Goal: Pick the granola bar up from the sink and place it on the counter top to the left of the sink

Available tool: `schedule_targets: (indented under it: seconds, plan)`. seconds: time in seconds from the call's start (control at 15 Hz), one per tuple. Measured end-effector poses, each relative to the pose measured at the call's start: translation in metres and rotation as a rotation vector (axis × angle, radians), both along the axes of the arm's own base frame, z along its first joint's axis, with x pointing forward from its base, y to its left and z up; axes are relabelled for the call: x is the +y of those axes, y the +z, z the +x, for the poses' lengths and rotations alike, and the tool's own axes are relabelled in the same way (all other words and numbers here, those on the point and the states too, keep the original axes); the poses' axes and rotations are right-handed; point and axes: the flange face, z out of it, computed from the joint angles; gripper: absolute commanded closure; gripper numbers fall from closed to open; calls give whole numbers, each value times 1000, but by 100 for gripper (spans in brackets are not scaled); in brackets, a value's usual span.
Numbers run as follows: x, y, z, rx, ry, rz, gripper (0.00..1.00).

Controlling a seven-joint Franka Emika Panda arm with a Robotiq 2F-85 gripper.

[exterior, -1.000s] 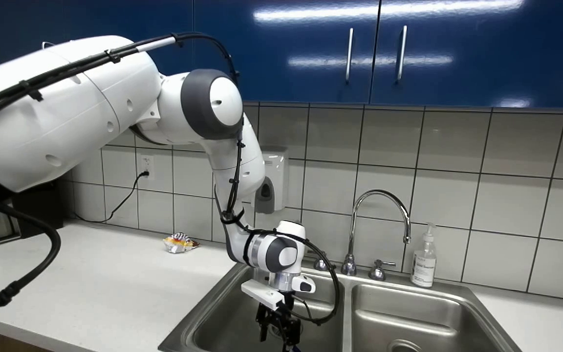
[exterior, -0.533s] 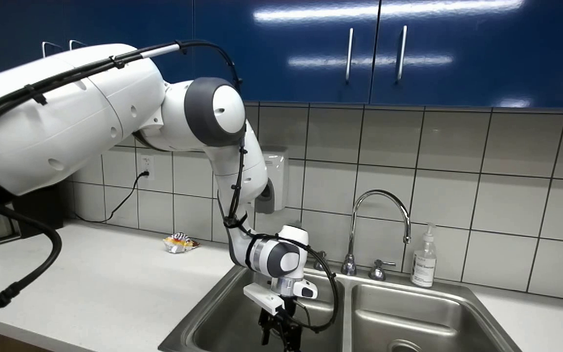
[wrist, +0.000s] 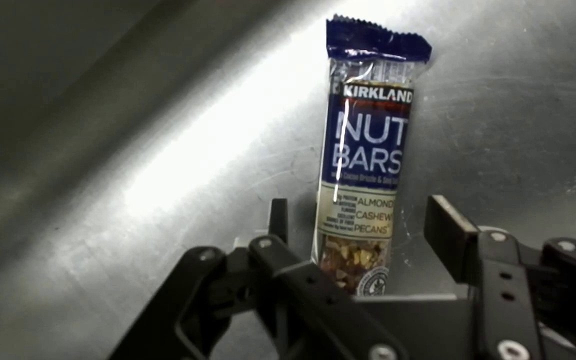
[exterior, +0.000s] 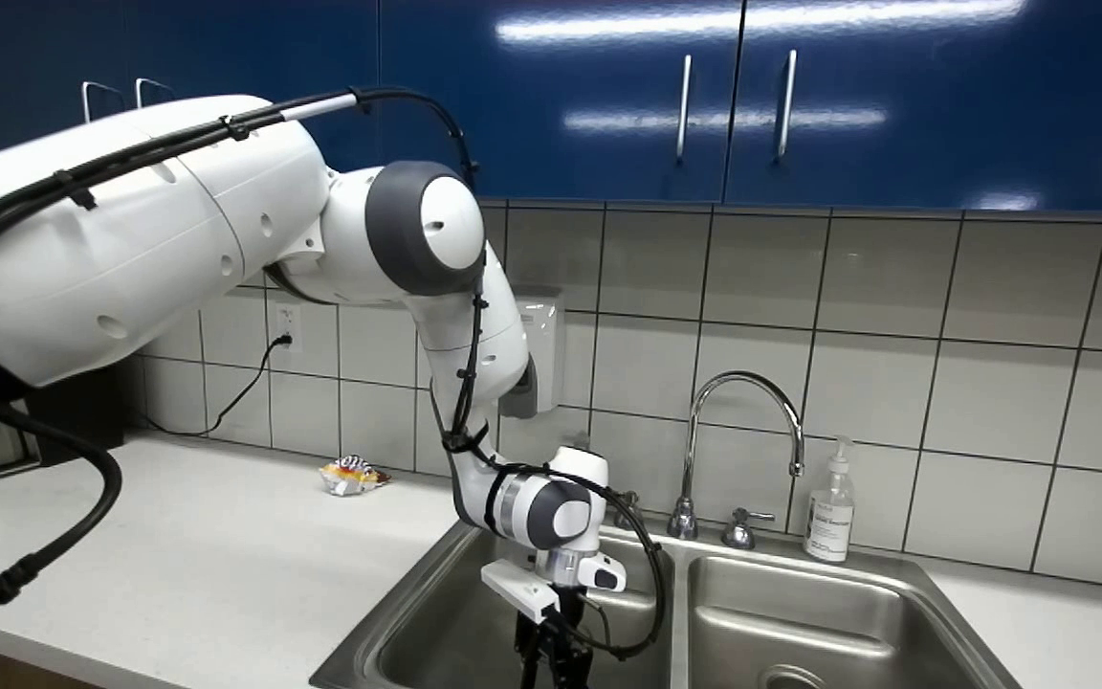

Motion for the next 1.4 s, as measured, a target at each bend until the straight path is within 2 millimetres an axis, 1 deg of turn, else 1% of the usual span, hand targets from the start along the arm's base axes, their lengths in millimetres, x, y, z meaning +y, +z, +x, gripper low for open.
schedule_targets:
  seconds: [0.27, 0.33, 0.8, 1.0, 1.2, 1.4]
  plan:
    - [-2, -2, -1, 2, -6, 1, 89]
    - [-3, -3, -2, 2, -8, 1, 92]
    - [-4, -2, -1, 0, -13, 1, 92]
    - [-5, 2, 4, -8, -14, -13, 92]
    - [-6, 16, 13, -31, -8, -33, 92]
    - [-7, 36, 23, -61, -1, -51, 92]
